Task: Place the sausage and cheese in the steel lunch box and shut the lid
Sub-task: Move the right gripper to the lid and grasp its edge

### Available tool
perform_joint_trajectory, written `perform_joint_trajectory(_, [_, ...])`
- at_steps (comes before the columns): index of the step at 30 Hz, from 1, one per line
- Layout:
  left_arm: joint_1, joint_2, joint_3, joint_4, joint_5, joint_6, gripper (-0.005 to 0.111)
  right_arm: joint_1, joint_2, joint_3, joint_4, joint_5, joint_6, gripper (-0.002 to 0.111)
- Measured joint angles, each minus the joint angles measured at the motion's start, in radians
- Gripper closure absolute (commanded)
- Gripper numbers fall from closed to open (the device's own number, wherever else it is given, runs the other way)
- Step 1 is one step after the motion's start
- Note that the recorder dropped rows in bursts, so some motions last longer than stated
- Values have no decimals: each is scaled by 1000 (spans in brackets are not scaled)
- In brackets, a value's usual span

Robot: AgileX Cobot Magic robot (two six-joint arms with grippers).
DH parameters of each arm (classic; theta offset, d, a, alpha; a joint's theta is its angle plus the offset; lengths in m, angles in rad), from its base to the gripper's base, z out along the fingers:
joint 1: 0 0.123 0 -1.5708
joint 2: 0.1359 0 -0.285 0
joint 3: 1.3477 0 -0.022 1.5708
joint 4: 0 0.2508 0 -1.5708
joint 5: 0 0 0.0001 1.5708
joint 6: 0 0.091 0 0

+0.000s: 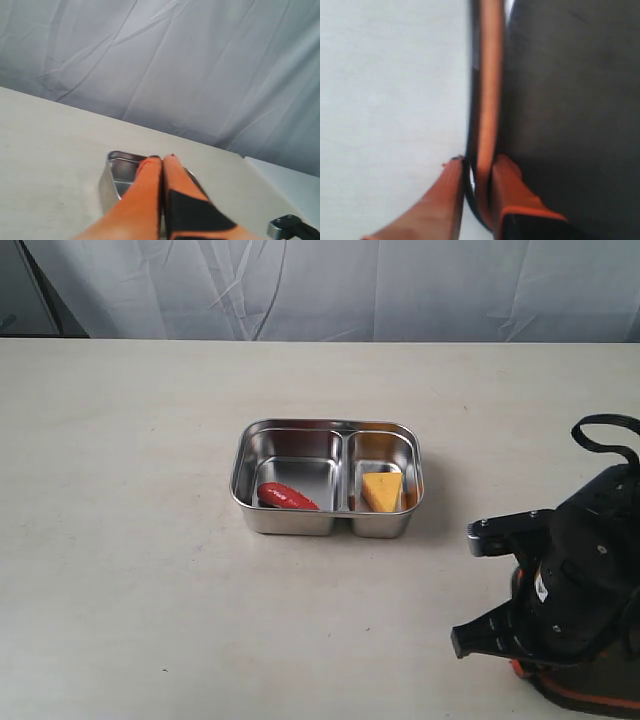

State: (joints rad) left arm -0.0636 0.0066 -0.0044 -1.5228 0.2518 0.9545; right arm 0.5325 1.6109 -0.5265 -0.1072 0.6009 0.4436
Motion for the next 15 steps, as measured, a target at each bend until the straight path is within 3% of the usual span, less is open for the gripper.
perform_joint_trajectory(9, [0,-2,0,-159,133,-8,107,0,-20,4,-2,-2,8,109])
perform_joint_trajectory(15, [0,-2,0,-188,258,-10,107,0,-127,11,25,-2,-12,109])
